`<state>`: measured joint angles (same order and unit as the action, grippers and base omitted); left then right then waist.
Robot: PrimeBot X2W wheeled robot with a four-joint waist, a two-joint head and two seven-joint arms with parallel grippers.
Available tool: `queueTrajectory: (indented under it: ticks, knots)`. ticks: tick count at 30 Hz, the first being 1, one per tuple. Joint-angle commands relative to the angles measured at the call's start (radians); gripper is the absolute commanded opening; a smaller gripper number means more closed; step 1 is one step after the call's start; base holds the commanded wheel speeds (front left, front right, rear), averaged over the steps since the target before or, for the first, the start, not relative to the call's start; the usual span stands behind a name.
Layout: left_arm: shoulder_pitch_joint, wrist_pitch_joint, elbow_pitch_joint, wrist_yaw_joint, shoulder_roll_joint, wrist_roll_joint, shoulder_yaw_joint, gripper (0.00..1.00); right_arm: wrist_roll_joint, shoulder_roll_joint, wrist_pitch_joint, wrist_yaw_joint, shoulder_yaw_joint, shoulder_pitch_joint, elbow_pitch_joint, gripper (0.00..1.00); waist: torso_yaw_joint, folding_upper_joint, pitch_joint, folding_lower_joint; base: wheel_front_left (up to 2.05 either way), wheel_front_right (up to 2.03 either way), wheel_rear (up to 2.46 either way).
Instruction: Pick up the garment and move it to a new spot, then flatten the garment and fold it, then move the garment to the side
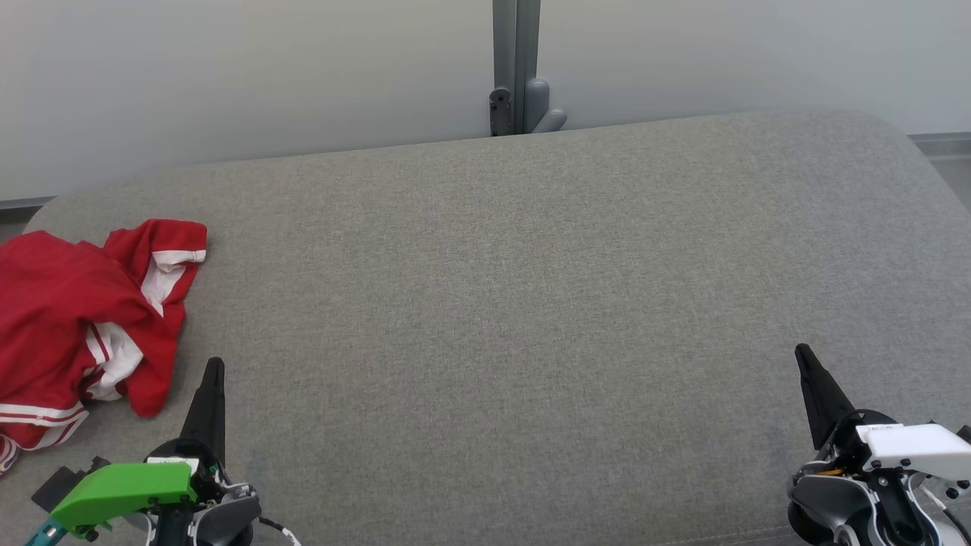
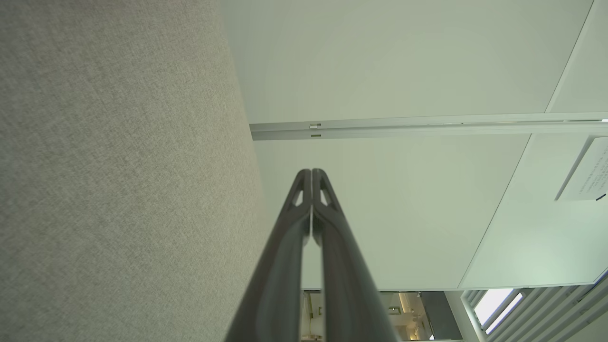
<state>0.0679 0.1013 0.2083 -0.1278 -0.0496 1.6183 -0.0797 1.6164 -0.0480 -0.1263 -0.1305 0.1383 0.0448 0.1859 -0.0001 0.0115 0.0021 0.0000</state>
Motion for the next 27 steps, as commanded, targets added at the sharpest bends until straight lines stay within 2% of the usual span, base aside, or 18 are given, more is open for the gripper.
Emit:
queueTrajectory:
  ticks: [1, 27]
  knots:
    - [0.012, 0.0, -0.002, -0.006, 0.0, 0.002, -0.002, 0.0, 0.004, -0.005, -0.003, 0.0, 0.002, 0.005, -0.004, 0.0, 0.0, -0.0115, 0.0, 0.0, 0.0, 0.0, 0.0]
    - [0.012, 0.0, -0.002, -0.006, 0.0, 0.002, -0.002, 0.0, 0.004, -0.005, -0.003, 0.0, 0.002, 0.005, -0.004, 0.0, 0.0, -0.0115, 0.0, 0.0, 0.0, 0.0, 0.0]
